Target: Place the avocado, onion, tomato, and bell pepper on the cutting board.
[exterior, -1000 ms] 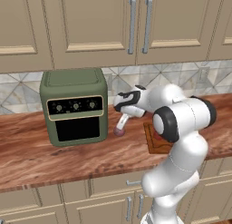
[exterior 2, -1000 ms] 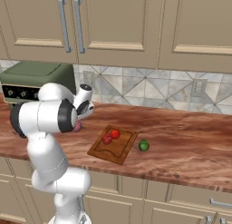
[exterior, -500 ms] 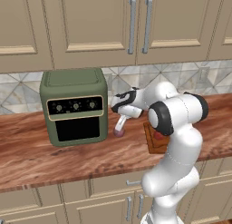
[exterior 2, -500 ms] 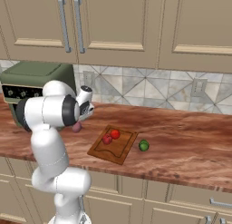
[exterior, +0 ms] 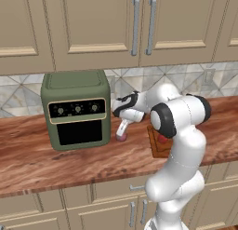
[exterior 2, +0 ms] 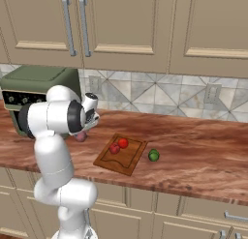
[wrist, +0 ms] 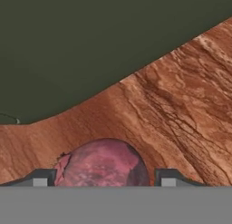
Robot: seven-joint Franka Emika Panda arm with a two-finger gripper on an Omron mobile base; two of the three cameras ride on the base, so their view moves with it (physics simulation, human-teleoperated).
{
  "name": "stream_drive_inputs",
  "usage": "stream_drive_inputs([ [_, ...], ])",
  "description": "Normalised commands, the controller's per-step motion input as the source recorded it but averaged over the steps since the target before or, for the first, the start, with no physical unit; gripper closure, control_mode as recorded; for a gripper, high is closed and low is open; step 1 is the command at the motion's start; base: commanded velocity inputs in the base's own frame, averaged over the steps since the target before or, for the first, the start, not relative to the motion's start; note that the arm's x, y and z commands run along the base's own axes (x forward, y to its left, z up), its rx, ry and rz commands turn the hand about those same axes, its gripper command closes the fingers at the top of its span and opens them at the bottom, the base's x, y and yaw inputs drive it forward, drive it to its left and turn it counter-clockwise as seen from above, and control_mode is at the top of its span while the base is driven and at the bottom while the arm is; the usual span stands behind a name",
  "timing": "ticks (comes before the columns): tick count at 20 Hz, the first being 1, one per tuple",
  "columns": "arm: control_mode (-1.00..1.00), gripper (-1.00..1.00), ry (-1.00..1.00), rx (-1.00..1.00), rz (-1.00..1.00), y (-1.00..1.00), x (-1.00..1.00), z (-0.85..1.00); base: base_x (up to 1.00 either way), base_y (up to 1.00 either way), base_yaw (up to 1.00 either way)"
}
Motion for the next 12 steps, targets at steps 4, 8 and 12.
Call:
stream_drive_inputs([
  [4,-1.00,1.00,0.00,0.00,0.00,0.00,-0.17,0.01,0.00,0.00,0.00],
  [8,-1.00,1.00,-0.02,0.00,0.00,-0.08,-0.24,0.41,0.00,0.00,0.00],
  [12,-1.00,1.00,-0.04,-0.03,0.00,-0.30,-0.41,0.68,0.00,0.00,0.00],
])
